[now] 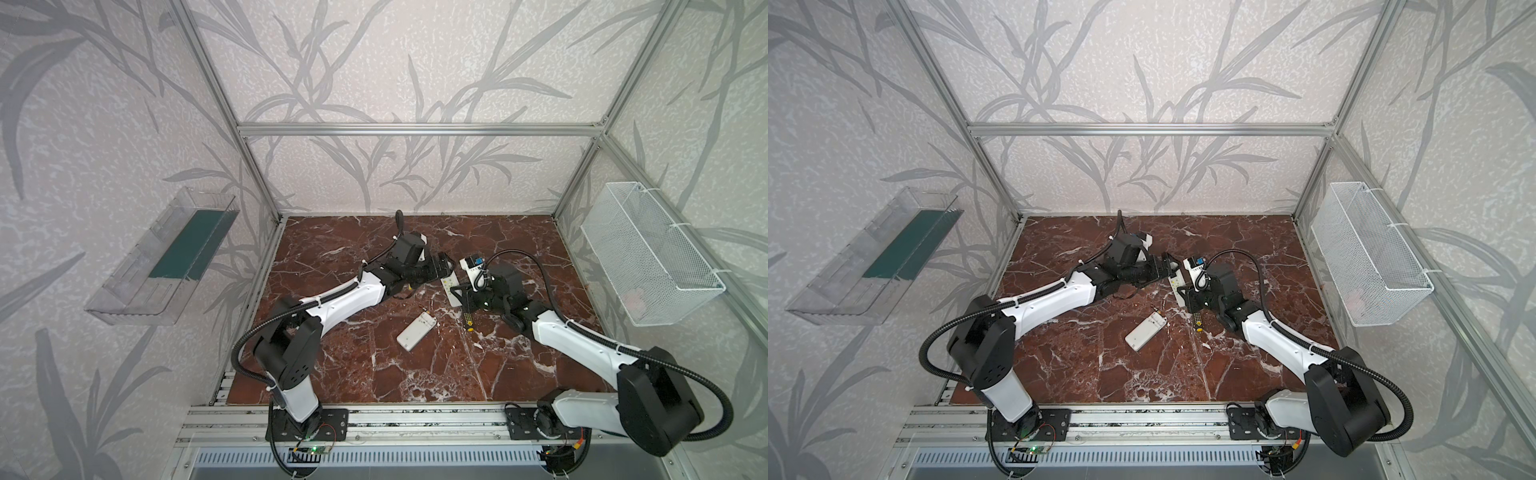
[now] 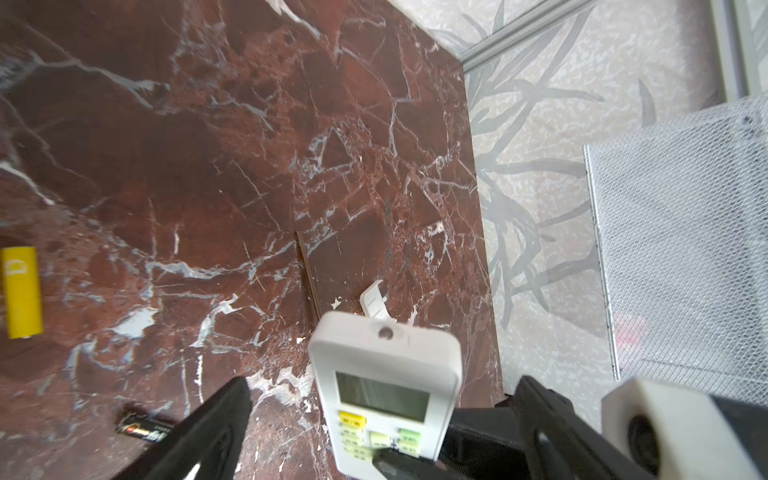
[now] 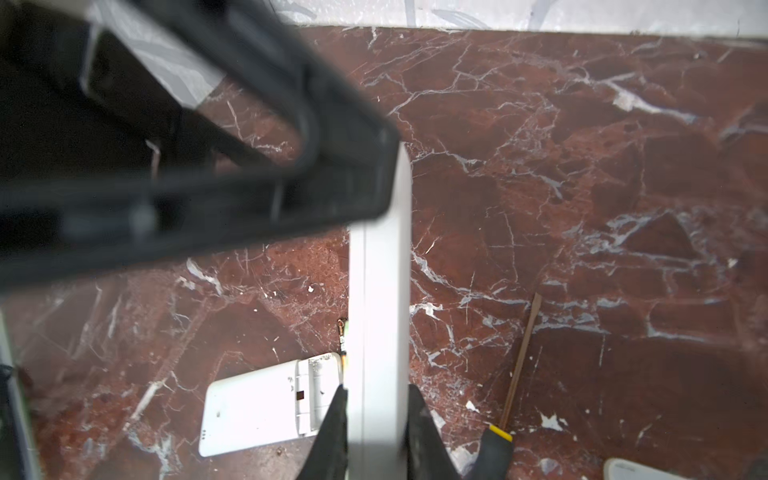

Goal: Unload the batteries from the remote control

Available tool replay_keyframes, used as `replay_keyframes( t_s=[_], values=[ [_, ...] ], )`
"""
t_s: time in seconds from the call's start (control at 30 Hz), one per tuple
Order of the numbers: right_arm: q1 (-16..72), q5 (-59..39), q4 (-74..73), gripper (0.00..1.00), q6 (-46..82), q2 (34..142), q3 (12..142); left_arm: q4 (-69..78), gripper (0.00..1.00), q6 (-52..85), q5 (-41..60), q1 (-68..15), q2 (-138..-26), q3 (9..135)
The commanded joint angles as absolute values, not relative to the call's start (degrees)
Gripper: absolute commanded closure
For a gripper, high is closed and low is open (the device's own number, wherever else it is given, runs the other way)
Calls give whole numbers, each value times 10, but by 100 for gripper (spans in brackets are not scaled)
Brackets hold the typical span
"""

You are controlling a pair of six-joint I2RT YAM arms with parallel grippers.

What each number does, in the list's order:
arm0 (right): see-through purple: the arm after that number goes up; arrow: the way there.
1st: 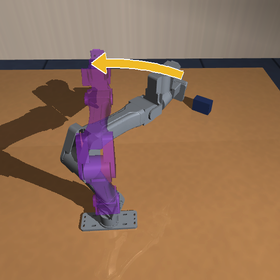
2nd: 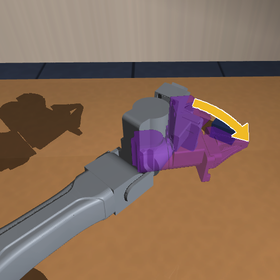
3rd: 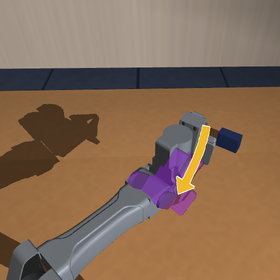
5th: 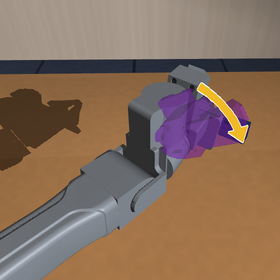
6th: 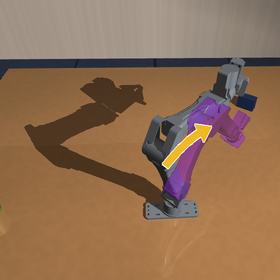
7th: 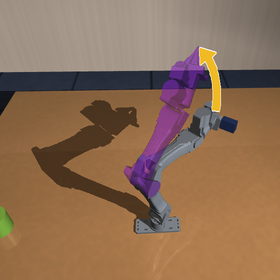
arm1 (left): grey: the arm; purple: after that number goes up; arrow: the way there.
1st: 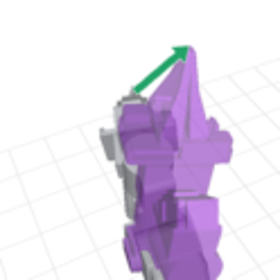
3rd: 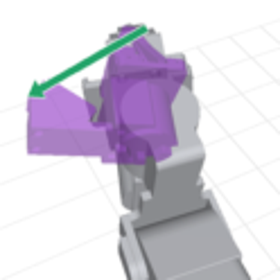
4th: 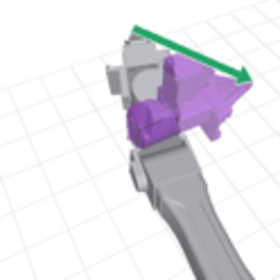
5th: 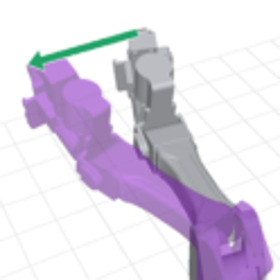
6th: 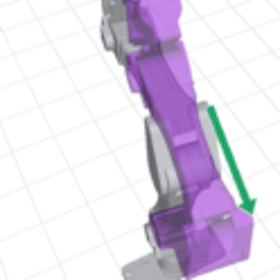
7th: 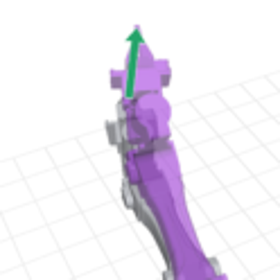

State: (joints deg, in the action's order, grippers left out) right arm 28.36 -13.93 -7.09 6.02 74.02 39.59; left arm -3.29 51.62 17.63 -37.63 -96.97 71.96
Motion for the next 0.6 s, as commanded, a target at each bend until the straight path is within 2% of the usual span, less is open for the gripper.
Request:
replay_keyframes(
  t_s=[0.0,0.17,0.4,0.57],
  values=[
    [310,-50,-72,96,-59,724,423,-90,1,484,157,-361,-918,726],
    [338,8,-112,96,-151,711,409,-212,1,461,94,-353,-871,733],
    [372,39,-153,96,-226,677,385,-316,1,463,145,-346,-868,783],
    [410,87,-154,96,-283,671,385,-309,1,498,152,-346,-868,799]
  ],
)
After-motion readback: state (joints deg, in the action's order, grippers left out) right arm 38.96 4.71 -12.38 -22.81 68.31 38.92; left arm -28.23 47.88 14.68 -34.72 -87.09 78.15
